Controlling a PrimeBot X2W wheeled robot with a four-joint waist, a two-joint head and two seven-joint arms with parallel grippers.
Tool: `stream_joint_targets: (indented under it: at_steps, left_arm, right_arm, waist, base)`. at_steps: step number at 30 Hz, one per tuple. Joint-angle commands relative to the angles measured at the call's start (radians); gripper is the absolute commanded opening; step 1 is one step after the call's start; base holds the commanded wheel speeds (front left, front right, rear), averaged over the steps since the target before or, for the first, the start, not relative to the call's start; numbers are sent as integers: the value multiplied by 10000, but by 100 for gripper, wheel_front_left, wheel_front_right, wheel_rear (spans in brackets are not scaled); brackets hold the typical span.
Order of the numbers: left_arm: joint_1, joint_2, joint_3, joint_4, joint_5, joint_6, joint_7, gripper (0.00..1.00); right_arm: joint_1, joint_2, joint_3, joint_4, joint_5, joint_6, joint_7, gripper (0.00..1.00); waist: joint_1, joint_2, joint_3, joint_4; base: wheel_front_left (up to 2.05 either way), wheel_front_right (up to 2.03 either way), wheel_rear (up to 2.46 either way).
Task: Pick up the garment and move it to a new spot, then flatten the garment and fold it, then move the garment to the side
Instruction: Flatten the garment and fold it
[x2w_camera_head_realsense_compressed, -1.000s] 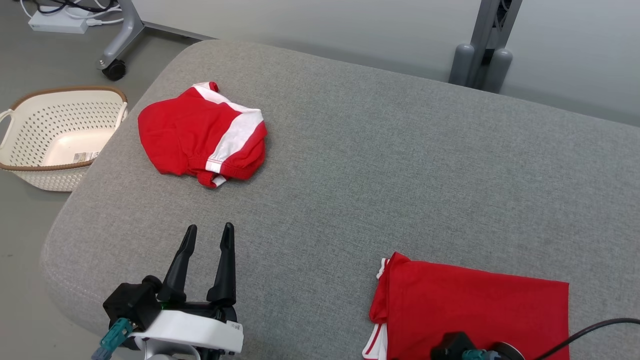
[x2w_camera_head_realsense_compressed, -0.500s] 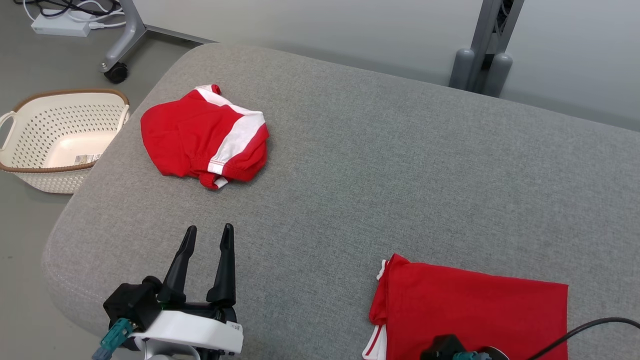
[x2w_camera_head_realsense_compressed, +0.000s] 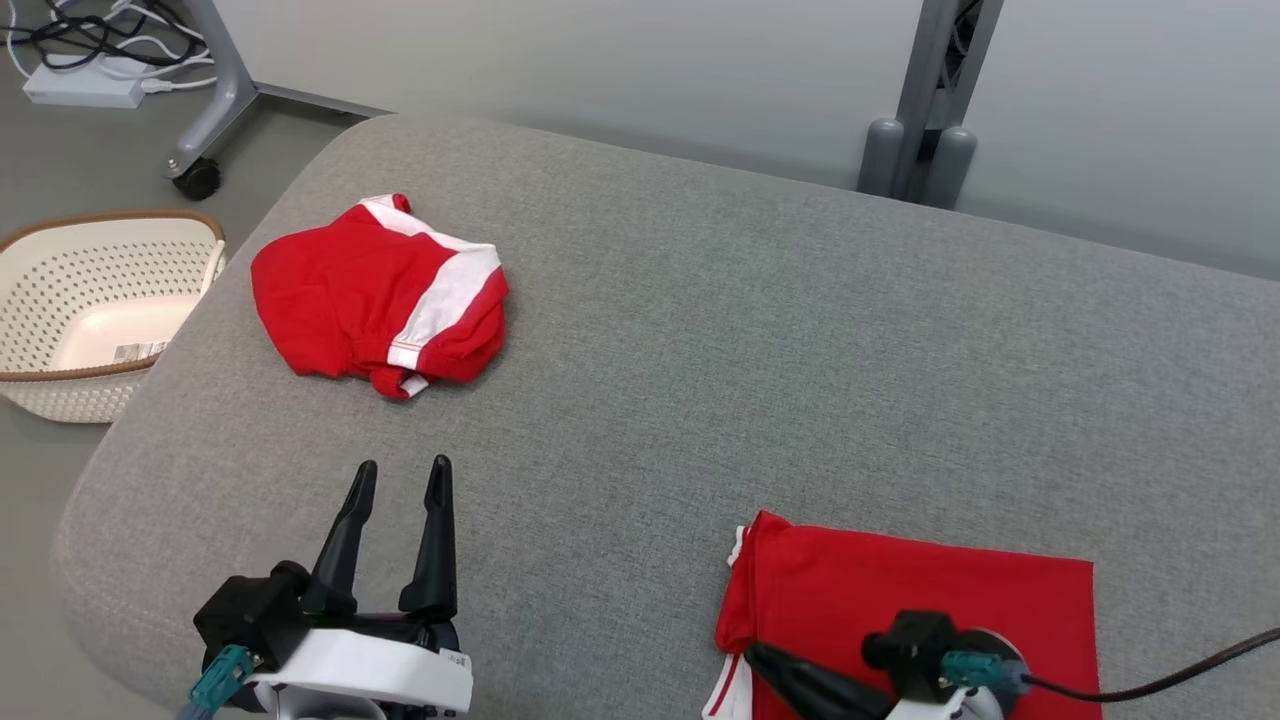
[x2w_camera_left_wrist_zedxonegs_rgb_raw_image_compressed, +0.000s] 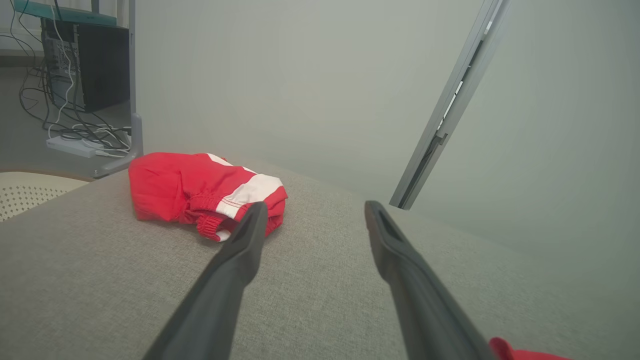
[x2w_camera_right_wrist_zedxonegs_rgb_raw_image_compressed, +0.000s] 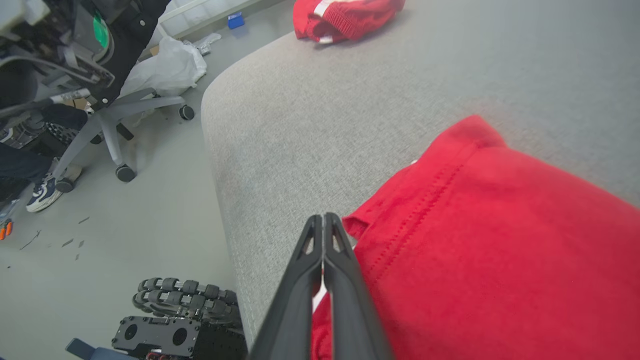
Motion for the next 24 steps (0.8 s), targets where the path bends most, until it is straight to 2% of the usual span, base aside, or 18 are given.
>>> stream_joint_targets:
  at_steps: [1,6,12,18,24]
  left_arm:
    - [1,40,50,-1,60,-41,-20,100]
    - [45,41,148,-60,139,-70,-20,100]
    - [83,41,190,-136,252,-109,-20,100]
    - [63,43,217,-212,338,-156,-20,100]
    - [175,44,190,-194,385,-166,-20,100]
  right_arm:
    - [-151,-128,-171,-106,-82,0,-166,0]
    - [-72,-271,-1448,-460,-543,0,-587,0]
    - [267,-117,-3880,-347,-1981,-1,-828,0]
    - [805,577,-6244,-503,-3677,-1,-1216,0]
    - [1561,1530,-7921,-708,-5058,-1,-1569,0]
  waist:
    - [0,0,-88,-131]
    - [0,0,-231,-478]
    - [0,0,-341,-902]
    - [0,0,-453,-1332]
    - [0,0,-565,-1697]
  base:
    - [0,0,0]
    - [0,0,0]
    - [0,0,0]
    - [0,0,0]
    - [0,0,0]
